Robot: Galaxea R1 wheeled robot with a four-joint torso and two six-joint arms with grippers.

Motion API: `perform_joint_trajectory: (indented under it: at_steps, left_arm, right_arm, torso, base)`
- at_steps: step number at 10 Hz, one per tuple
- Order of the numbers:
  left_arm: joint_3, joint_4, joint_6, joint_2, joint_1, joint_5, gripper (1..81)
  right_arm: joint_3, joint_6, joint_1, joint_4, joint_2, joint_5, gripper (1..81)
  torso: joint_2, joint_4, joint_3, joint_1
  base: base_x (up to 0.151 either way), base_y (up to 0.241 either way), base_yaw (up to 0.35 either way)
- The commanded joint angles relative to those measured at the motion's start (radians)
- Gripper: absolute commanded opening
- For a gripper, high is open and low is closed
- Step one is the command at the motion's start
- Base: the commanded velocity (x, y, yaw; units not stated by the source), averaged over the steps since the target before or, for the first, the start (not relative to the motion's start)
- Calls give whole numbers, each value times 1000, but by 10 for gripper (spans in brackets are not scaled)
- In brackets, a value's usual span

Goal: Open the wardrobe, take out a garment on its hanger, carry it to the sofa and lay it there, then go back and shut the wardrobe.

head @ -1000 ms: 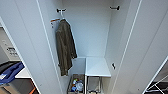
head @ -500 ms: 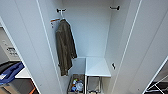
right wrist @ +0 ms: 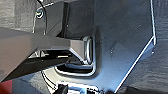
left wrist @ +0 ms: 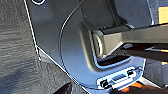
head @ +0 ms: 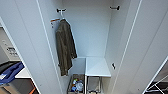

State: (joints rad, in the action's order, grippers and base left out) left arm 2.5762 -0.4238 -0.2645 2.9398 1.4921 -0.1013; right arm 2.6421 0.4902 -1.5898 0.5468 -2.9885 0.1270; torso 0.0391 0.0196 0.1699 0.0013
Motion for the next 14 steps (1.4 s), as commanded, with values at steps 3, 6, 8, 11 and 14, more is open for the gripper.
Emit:
perform_joint_trajectory:
  at_steps: [3, 6, 8, 11, 14]
  left_arm:
    - [-335, -3, 41, -264, -75, 29, 811]
    - [-567, -3, 41, -465, -118, 110, 811]
    - [-746, -1, 33, -637, -166, 143, 811]
    - [-861, 20, -18, -797, -212, 196, 811]
    - [-932, 20, -102, -941, -218, 304, 811]
  right_arm:
    - [-421, 7, 87, 6, 331, -24, 811]
    - [-603, 10, 136, -4, 553, 152, 811]
    - [-653, 48, 182, -16, 665, 197, 811]
    - [-717, 113, 225, -13, 787, 255, 811]
    - [-685, 142, 263, -15, 817, 309, 811]
  torso:
    - [0, 0, 0, 0]
    - [0, 0, 0, 0]
    - [0, 0, 0, 0]
    - [0, 0, 0, 0]
    - [0, 0, -6, 1]
  base:
    - [0, 0, 0]
    - [0, 0, 0]
    - [0, 0, 0]
    - [0, 0, 0]
    - [0, 0, 0]
